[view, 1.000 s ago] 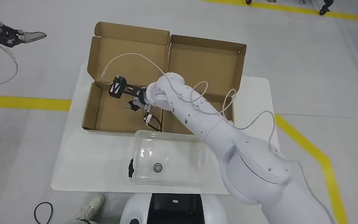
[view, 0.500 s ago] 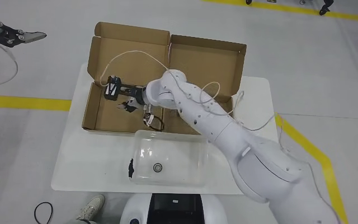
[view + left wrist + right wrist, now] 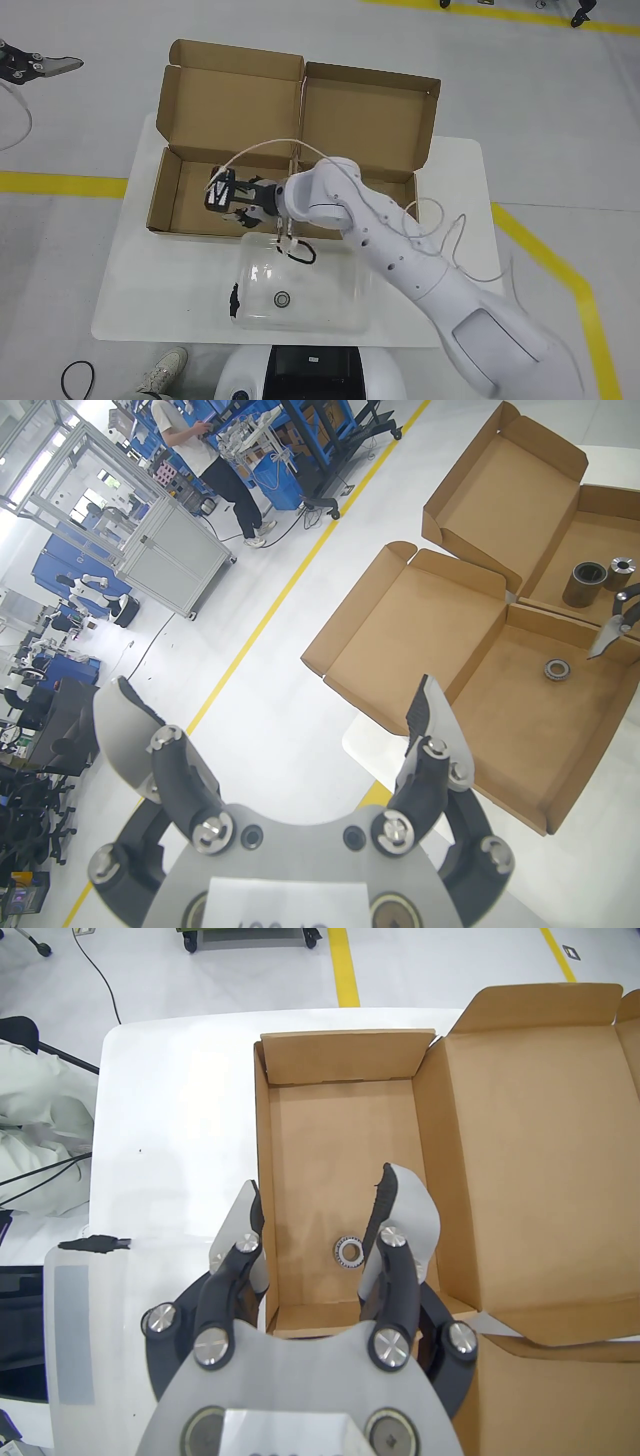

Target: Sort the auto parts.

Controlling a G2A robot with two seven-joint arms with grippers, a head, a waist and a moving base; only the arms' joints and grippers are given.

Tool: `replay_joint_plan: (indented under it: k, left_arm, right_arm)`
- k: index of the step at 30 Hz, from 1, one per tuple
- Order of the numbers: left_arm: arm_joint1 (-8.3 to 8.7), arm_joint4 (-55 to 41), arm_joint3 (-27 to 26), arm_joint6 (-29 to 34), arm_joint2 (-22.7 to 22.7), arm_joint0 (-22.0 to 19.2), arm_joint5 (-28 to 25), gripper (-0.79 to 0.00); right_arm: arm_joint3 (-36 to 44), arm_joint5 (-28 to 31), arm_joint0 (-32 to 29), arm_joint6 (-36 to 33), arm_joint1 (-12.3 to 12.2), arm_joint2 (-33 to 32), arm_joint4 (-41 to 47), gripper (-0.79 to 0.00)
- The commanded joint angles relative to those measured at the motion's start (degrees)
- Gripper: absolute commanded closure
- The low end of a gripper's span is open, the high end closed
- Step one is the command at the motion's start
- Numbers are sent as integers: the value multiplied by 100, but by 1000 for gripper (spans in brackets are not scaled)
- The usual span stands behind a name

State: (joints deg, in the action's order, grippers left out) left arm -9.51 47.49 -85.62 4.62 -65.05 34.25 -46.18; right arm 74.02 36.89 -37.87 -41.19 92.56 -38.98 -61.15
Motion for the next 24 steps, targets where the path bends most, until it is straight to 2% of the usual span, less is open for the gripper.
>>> replay_joint_plan:
  k: [1,12,18,21,24]
  left_arm:
    - [0,0,0,0,0,0,0,-785]
    - [0,0,0,0,0,0,0,-785]
    - [0,0,0,0,0,0,0,-785]
    - [0,0,0,0,0,0,0,-785]
    - [0,0,0,0,0,0,0,-785]
  right_arm:
    - [325,49,-264,-142,-100,-136,-84,-391]
    - [1624,631,-1435,-154,-543,-605,-1032,-440]
    - [2004,731,-2043,25,-720,-795,-1317,-391]
    - [2116,828,-2301,100,-804,-867,-1493,-413]
    - [2206,911,-2509,153,-881,-959,-1595,-394]
